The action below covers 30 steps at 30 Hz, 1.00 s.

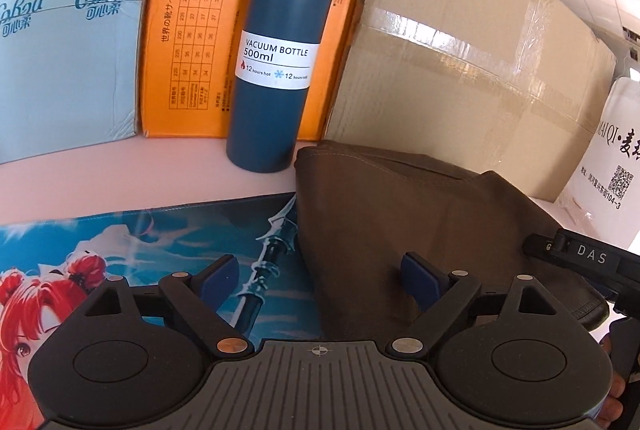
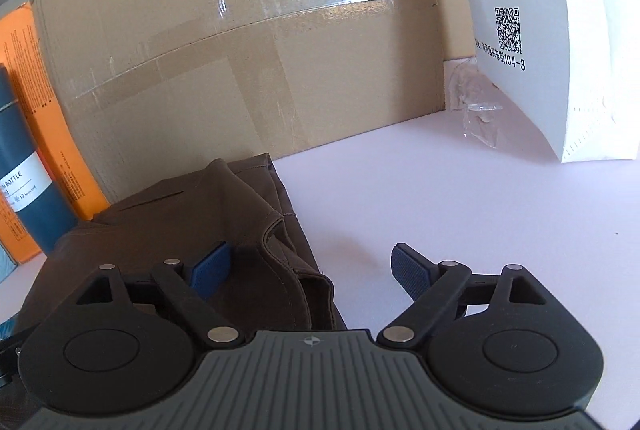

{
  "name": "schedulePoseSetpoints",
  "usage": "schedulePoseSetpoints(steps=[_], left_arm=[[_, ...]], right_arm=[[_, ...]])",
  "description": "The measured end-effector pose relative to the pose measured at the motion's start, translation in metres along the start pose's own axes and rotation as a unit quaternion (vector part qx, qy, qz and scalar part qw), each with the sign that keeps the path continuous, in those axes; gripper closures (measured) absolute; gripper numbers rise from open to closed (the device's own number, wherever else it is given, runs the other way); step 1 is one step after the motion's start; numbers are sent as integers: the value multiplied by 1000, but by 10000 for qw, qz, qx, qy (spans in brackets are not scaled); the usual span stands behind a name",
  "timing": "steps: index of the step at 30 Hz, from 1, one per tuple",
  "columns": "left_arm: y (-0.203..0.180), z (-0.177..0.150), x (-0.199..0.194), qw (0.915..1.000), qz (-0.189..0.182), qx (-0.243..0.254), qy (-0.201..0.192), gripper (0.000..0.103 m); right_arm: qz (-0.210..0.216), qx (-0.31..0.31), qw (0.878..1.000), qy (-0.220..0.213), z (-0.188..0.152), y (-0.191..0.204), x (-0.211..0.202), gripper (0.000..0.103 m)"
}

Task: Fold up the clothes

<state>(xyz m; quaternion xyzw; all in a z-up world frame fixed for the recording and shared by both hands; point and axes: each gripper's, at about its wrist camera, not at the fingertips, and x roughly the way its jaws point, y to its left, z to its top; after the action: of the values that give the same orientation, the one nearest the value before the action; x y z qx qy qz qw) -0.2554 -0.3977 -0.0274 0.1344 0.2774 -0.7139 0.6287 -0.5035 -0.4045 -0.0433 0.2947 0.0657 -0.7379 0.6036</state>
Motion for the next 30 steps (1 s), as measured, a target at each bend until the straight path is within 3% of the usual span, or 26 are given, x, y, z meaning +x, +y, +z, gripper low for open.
schedulePoseSetpoints(steps=[3, 6, 8, 12, 15, 20, 24, 27, 30], left_arm=[[-1, 1, -9, 9997, 5, 57, -230, 13], [-1, 6, -28, 9984, -12, 97, -561, 12], [3, 8, -42, 9973, -46, 95, -724, 12], [18, 7, -77, 9946, -36, 136, -1028, 7], [31, 6, -104, 9926, -18, 191, -1202, 6], [48, 2, -142, 9897, -44, 272, -1406, 4], [54, -7, -165, 9860, -106, 653, -1530, 2], [57, -18, -180, 9784, -283, 1056, -1754, 0], [64, -31, -190, 9686, -557, 1211, -2097, 0]], right_arm=[[143, 272, 9993, -216, -1, -10, -7, 15], [138, 776, 9934, -831, -1, -26, -25, 14], [6, 1020, 9875, -1202, -3, -34, -36, 7], [-318, 1381, 9724, -1853, -7, -44, -55, 5], [-441, 1243, 9710, -1992, -9, -35, -72, 5], [-16, 968, 9751, -1993, -24, -2, -118, 3], [272, 671, 9781, -1953, -39, 30, -158, 0], [354, 488, 9794, -1928, -56, 56, -189, 0], [152, 422, 9801, -1931, -77, 79, -207, 0]])
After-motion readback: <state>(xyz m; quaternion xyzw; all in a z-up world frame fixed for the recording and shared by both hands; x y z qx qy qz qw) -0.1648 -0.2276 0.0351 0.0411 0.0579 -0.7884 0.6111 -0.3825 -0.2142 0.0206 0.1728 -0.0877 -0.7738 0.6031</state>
